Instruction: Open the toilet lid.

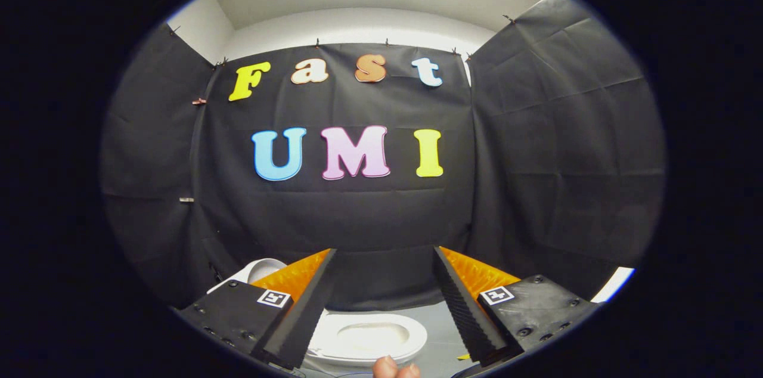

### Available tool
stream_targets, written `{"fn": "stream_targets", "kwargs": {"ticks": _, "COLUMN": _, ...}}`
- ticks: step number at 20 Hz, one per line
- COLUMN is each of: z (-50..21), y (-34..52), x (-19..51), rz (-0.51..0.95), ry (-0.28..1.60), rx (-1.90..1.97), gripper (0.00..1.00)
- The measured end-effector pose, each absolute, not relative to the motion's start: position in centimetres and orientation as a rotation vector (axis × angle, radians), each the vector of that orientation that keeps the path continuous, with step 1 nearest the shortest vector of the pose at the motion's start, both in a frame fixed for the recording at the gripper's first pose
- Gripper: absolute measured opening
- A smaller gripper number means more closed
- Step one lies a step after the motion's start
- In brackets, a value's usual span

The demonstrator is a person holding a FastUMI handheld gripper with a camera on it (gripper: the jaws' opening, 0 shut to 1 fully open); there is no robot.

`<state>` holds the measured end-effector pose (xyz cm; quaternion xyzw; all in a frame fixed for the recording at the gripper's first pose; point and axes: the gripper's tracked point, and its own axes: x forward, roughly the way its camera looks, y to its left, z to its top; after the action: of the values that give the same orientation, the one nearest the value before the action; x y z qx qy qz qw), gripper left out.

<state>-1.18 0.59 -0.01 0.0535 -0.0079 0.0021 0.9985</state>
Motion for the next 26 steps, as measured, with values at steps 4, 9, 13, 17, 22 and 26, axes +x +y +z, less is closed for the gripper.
{"fn": "stream_targets", "kwargs": {"ticks": 4, "z": -0.3, "y": -0.3, "x": -1.3, "rz": -0.014, "ry": -0.011, "rx": 0.110, "gripper": 0.98}}
{"fn": "stream_targets", "kwargs": {"ticks": 9, "z": -0.4, "y": 0.6, "x": -1.3, "rz": 0.001, "ry": -0.005, "rx": 0.112, "gripper": 0.99}}
{"fn": "stream_targets", "kwargs": {"ticks": 13, "z": -0.6, "y": 1.0, "x": -1.4, "rz": 0.002, "ry": -0.001, "rx": 0.093, "gripper": 0.99}}
{"fn": "stream_targets", "kwargs": {"ticks": 17, "z": -0.7, "y": 1.6, "x": -1.3, "rz": 0.009, "ry": 0.001, "rx": 0.091, "gripper": 0.99}}
{"fn": "stream_targets", "kwargs": {"ticks": 22, "z": -1.0, "y": 1.6, "x": -1.3, "rz": 0.006, "ry": 0.009, "rx": 0.087, "gripper": 0.99}}
{"fn": "stream_targets", "kwargs": {"ticks": 26, "z": -1.0, "y": 1.4, "x": -1.4, "rz": 0.003, "ry": 0.007, "rx": 0.085, "gripper": 0.99}}
